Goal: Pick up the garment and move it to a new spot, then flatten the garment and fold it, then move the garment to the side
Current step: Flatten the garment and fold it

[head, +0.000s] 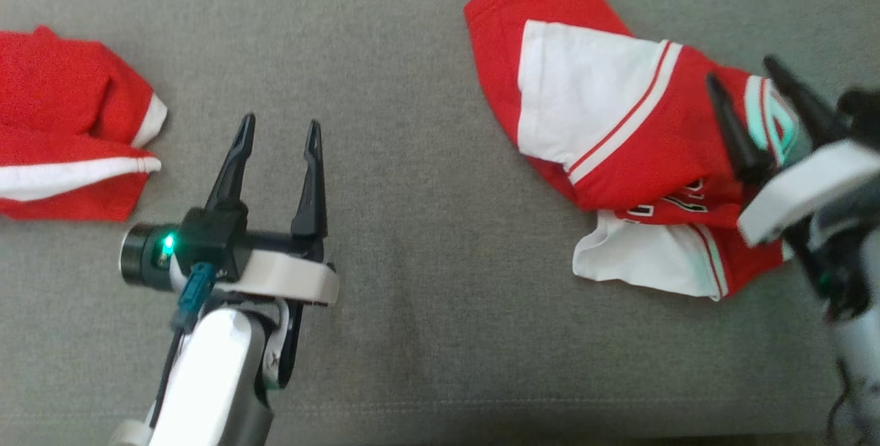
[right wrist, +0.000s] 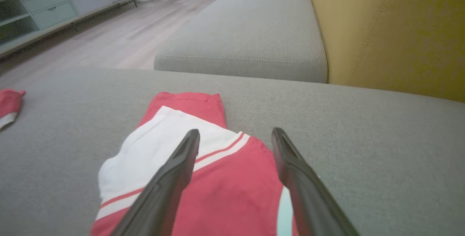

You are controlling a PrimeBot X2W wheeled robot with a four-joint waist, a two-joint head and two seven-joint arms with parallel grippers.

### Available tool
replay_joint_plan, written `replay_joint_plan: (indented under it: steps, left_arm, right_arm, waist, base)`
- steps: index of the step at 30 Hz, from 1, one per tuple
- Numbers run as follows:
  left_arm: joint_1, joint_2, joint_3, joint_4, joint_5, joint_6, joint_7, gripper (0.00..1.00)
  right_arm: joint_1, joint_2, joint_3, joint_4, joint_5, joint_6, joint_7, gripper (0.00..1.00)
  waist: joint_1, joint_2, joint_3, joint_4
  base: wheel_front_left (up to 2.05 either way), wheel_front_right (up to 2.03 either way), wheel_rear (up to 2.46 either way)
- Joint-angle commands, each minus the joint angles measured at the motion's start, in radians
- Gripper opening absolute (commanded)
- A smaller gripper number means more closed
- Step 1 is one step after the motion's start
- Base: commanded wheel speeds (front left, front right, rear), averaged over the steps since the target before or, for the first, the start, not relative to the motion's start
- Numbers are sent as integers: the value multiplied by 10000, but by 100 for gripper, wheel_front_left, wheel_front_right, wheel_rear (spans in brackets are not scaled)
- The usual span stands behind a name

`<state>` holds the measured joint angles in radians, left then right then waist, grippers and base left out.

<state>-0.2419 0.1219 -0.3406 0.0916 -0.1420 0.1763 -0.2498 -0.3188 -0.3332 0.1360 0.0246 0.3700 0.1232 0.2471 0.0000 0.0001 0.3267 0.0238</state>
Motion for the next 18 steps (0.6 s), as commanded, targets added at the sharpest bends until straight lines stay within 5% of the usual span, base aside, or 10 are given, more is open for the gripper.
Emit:
replay_joint_plan:
  steps: [1, 12, 18]
  left_arm:
    - [-441, 59, 293, -356, 123, -17, -120, 100]
    - [-1018, -179, 185, -342, 244, -111, -120, 100]
    - [-1180, -278, 194, -298, 288, -161, -120, 100]
  right_arm:
    - [-572, -500, 275, -34, 267, 75, 400, 100]
    - [-2469, -2025, 1731, 1693, 1641, 75, 2686, 100]
    - [-2978, -2451, 2524, 2517, 2096, 75, 3044, 100]
  waist:
    - [0, -1, 381, 132]
    - [0, -1, 1226, 432]
    - [0, -1, 1377, 507]
  base:
    - [0, 0, 0]
    - [0, 0, 0]
    - [0, 0, 0]
